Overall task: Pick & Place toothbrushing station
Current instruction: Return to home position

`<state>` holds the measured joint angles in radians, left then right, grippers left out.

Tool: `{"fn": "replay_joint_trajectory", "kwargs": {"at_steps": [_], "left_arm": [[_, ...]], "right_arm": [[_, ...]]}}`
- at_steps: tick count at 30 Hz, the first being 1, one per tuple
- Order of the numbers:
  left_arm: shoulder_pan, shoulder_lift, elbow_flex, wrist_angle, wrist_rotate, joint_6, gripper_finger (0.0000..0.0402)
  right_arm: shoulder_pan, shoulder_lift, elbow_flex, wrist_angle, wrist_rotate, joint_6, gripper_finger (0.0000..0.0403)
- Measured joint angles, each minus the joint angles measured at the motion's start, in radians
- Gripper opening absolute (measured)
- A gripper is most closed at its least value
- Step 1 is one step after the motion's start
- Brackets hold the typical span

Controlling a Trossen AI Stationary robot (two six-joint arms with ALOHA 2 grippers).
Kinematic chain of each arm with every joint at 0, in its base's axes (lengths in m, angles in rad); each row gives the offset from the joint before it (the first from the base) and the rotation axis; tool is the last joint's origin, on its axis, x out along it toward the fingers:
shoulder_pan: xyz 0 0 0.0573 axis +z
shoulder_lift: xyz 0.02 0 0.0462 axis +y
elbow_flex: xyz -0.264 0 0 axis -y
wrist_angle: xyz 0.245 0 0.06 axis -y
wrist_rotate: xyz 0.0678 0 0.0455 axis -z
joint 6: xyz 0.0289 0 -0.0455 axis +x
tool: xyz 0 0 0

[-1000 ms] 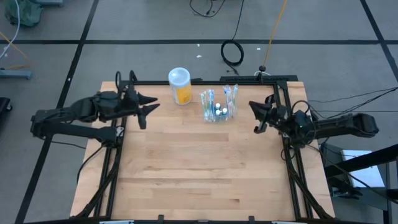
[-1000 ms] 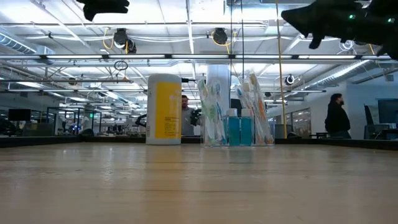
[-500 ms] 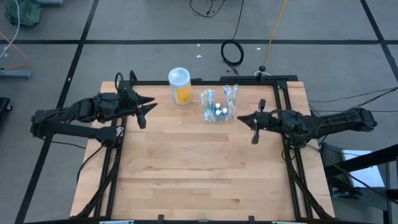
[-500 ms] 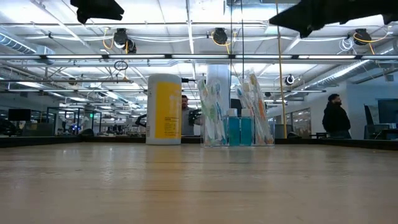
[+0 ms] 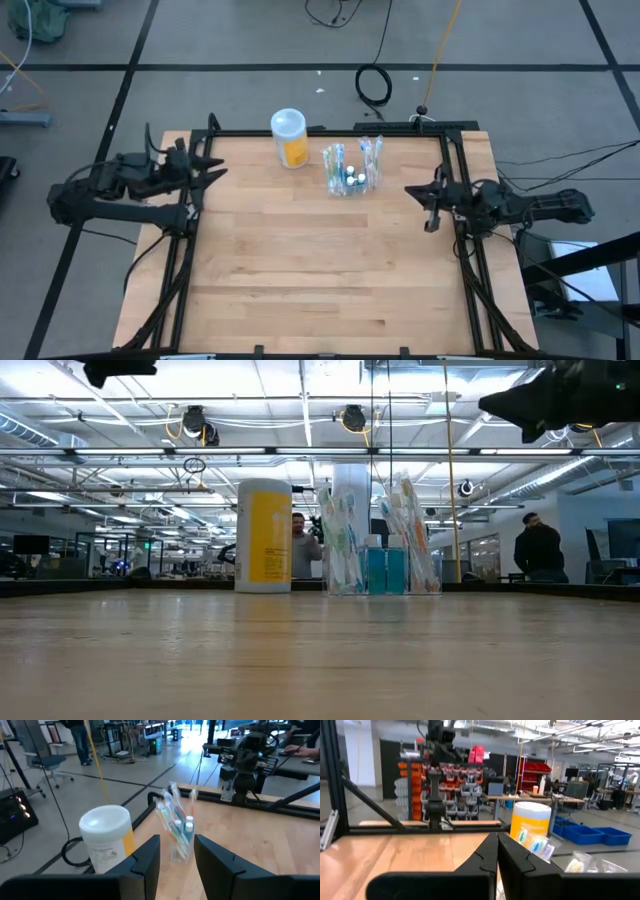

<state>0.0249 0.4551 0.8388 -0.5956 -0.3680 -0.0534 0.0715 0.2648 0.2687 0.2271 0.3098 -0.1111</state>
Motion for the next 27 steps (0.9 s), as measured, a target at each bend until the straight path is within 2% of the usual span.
{"fn": "replay_joint_trajectory", "kwargs": {"at_steps": [8,12,18,27], "left_arm": [[-0.005,-0.208,-0.137,0.022,0.000,-0.001,0.0127],[-0.005,-0.305,-0.190,0.023,0.000,0.005,0.0127],[-0.005,-0.442,-0.239,0.023,0.001,0.037,0.0127],[-0.005,-0.449,-0.278,0.041,0.001,0.050,0.0127]], "right_arm": [[0.002,-0.191,-0.006,-0.227,-0.023,0.097,0.0000],[0.002,-0.258,-0.029,-0.225,-0.054,0.094,0.0000],[0.000,-0.262,-0.101,-0.138,-0.050,0.074,0.0000],[0.000,-0.262,-0.113,-0.104,-0.052,0.075,0.0000]]}}
